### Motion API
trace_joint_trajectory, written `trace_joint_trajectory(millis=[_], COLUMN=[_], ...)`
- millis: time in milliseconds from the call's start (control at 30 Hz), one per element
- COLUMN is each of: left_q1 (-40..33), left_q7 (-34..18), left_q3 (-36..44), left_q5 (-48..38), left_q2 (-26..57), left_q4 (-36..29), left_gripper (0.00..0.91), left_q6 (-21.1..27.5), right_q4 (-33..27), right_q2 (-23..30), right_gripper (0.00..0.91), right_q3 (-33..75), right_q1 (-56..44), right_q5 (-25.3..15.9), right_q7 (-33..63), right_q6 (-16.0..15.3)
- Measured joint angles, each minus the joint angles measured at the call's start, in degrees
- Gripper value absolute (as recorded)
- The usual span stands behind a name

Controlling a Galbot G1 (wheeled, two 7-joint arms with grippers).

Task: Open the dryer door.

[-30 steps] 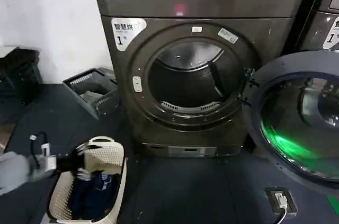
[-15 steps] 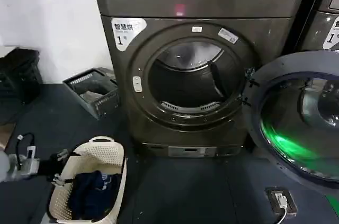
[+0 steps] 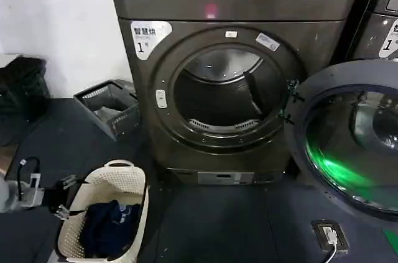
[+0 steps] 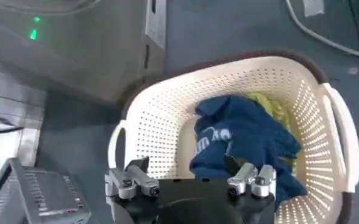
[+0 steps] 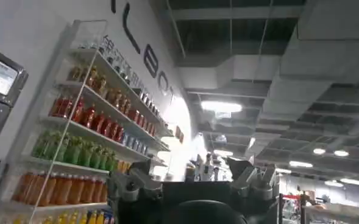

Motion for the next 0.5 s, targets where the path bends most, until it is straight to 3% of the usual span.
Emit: trace_joint_trajectory(millis=[500], left_q1=[-0.2], left_q7=[2.9], left_q3=[-0.5], left_q5=[4.9], left_q2=[0.0], left_q4=[1.3], left_gripper=[0.907], left_q6=[-2.7], right_q4=[0.1], right_q2=[0.5], right_gripper=[0.907], right_q3=[0.7], right_q1=[-0.5], right_q5=[0.0], right_q7=[-0.1], right_q6=[0.2])
